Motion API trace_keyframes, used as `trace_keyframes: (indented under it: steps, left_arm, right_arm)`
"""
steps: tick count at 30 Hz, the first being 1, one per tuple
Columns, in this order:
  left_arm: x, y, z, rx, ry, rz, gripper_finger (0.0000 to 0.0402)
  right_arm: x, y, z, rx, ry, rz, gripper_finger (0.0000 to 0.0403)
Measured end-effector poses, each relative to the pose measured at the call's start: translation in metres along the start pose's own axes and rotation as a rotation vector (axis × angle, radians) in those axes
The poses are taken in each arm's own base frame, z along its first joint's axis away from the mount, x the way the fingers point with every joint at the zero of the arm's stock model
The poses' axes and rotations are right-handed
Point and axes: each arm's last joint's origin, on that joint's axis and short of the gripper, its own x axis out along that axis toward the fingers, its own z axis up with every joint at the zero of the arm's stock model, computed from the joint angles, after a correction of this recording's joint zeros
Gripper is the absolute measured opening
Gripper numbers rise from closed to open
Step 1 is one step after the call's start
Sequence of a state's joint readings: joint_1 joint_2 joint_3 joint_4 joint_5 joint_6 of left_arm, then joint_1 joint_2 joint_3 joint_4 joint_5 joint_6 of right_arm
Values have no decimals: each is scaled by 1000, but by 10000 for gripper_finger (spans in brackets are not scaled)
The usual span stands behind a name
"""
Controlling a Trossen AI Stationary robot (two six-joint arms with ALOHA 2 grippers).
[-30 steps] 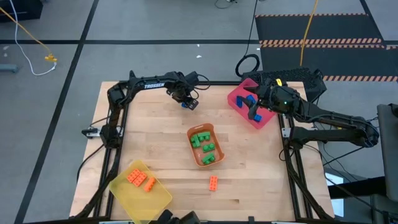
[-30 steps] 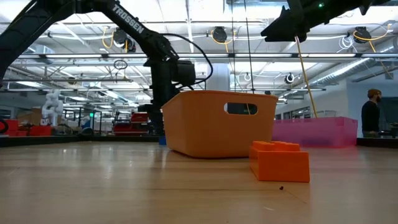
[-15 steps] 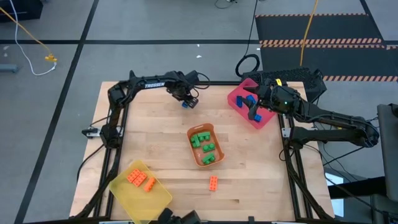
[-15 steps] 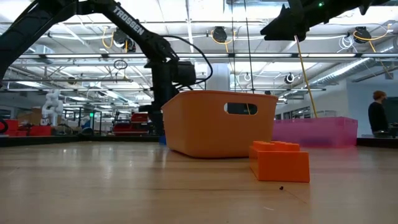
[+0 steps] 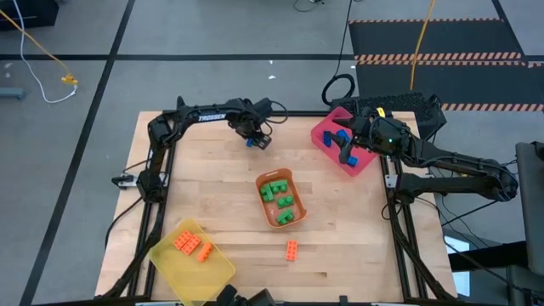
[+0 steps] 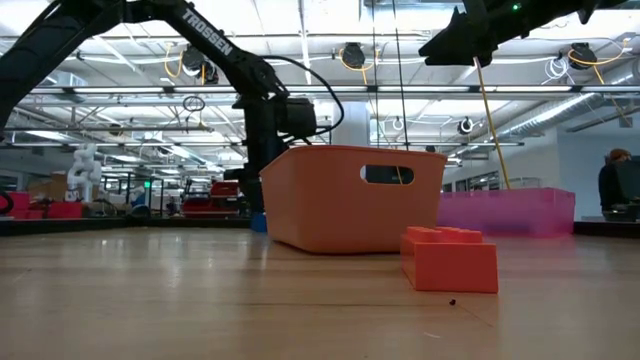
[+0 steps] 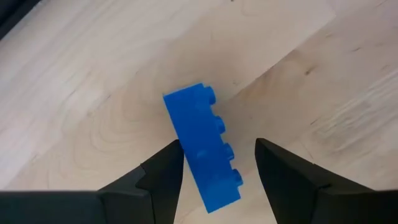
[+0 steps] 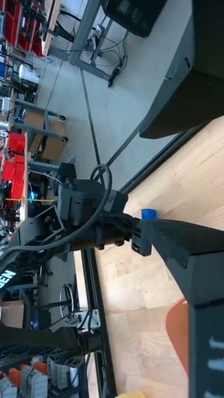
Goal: Sort & place blocks by color
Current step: Put the blue game piece into the pink bin
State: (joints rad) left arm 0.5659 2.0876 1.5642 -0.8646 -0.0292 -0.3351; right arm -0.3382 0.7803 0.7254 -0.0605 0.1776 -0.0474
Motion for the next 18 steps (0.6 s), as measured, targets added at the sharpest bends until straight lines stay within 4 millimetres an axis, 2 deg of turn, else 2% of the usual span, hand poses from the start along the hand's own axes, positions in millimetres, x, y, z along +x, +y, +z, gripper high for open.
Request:
trace_keyframes:
  steps: [18]
  left_arm:
    - [0, 0, -2, 53, 4, 60, 195]
  right_arm:
    - [0, 0, 0, 1, 0, 0, 216]
